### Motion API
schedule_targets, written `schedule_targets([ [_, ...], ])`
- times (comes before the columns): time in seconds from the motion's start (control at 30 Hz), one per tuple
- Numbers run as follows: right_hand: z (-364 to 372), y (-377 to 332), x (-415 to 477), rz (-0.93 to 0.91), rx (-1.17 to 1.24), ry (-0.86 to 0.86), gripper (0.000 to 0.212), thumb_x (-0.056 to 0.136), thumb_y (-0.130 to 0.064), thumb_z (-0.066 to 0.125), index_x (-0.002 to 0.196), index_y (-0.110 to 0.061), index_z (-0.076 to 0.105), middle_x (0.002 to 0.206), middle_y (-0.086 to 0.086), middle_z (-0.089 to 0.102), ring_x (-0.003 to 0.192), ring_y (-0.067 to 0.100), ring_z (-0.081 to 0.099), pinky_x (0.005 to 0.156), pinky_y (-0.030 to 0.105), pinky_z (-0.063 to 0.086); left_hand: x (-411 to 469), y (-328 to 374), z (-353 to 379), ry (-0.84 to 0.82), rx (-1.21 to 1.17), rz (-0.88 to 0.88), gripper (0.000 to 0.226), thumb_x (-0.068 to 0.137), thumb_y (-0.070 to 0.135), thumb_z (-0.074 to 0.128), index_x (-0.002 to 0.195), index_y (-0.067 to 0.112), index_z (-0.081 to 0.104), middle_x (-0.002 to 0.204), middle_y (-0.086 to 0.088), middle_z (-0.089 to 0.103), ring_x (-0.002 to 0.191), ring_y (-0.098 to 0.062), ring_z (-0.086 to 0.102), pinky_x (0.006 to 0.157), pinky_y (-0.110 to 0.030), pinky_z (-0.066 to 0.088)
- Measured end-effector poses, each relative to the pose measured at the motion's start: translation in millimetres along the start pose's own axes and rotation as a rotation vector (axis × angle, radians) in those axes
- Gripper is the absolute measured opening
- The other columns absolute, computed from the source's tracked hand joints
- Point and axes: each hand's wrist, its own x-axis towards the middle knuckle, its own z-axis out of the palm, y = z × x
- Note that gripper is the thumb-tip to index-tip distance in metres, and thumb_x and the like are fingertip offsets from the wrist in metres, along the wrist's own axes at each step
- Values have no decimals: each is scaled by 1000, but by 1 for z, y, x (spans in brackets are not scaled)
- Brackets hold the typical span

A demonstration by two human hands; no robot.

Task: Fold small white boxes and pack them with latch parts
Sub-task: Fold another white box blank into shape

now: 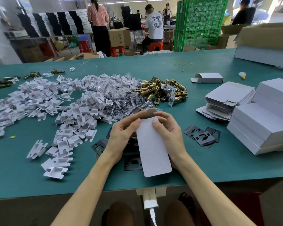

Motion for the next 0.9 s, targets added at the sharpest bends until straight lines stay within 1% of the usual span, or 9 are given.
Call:
schedule_targets([
  [0.07,0,0,0,31,20,19,34,95,-21,72,126,-24,59,118,5,73,94,24,74,70,36,61,0,-1,0,-4,-15,26,32,103,16,62,133,25,71,133,-4,71,109,-15,69,83,-26,58],
  [0.2,2,-1,2,107,-12,25,44,90,-35,76,128,-22,58,123,4,71,104,27,73,79,40,62,2,-2,0,98,19,76,33,104,18,62,132,33,70,131,1,72,106,-12,69,74,-27,58],
  [0.33,3,-2,2,132,-101,-68,49,81,-42,74,126,-24,65,120,-4,73,112,18,68,93,35,54,6,-3,-10,443,-53,108,40,105,17,61,135,42,65,135,8,70,115,-18,68,80,-34,60],
  [0.43,4,0,1,137,-154,-122,49,81,-34,78,127,-21,66,117,-3,74,107,16,69,86,29,57,9,-6,-19,633,-78,113,55,105,17,61,146,51,47,126,12,73,116,-16,68,91,-42,61],
  [0.53,1,3,2,101,-162,-50,35,90,-25,78,123,-21,69,115,-3,74,104,17,70,81,26,56,10,-8,-16,582,41,115,29,104,20,63,130,32,70,116,11,76,104,-13,69,86,-43,61],
  [0.63,-1,3,3,105,-64,92,37,88,-31,79,122,-25,68,122,3,70,107,23,68,88,39,59,9,-7,-12,568,72,136,9,100,24,70,99,28,77,91,12,76,83,-5,70,67,-22,58],
  [0.7,-1,1,2,117,39,182,48,77,-39,82,120,-25,66,121,6,70,104,21,69,86,40,59,6,-4,-7,496,44,131,15,97,36,70,89,24,72,86,5,74,80,-11,72,64,-23,60],
  [0.77,-3,-2,2,134,166,242,53,73,-40,83,118,-18,67,112,6,75,96,17,72,78,31,60,4,-3,-4,422,21,118,24,96,42,66,82,23,71,89,-3,75,83,-20,74,64,-29,63],
  [0.9,-4,-6,2,169,283,249,46,76,-35,83,111,-10,66,95,2,78,87,14,74,73,26,59,2,-1,-5,369,7,115,20,93,35,71,85,18,66,95,-13,70,88,-27,73,68,-35,64],
])
